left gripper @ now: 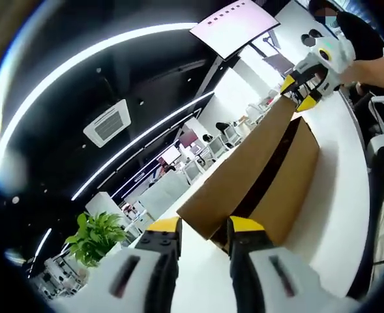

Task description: Operate the shoe box by opening the lid, removing the specified soft item, and placing it in the target area until the item is outside and the box remains undamaged.

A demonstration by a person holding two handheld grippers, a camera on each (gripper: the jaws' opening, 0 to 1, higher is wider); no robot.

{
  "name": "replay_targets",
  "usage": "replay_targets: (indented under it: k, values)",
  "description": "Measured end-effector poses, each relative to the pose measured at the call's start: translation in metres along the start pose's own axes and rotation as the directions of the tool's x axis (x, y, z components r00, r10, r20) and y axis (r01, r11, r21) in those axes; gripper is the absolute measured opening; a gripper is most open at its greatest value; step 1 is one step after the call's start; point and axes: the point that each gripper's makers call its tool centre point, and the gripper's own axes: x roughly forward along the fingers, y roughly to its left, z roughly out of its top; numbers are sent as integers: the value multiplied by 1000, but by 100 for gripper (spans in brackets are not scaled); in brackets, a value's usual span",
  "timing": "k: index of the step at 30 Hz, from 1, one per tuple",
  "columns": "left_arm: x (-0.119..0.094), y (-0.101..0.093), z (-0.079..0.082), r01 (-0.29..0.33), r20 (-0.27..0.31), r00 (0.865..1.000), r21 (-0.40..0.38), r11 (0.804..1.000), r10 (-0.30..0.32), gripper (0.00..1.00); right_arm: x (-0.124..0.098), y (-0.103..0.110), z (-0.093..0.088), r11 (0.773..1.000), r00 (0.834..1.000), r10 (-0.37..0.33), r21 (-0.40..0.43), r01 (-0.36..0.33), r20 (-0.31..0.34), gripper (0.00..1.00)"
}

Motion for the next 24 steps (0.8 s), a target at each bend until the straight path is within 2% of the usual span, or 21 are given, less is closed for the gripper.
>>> replay_targets:
  k: [9, 12, 18, 24]
  values:
    - [0, 2, 3, -7, 4, 1000, -11, 1000, 7, 28, -2, -5, 0, 993, 996, -85, 77, 85, 1, 28]
    - [1, 3, 4, -12, 6, 1000, -11, 1000, 12, 28, -4, -8, -1, 981, 992, -129, 149, 128, -2, 26]
    - [1, 6, 6, -16, 10, 1000, -23, 1000, 16, 28, -4, -10, 0, 966, 983, -183, 183, 182, -10, 24]
    - [2, 7, 8, -23, 13, 1000, -31, 999, 23, 27, -4, -11, 0, 953, 980, -198, 232, 194, -7, 25]
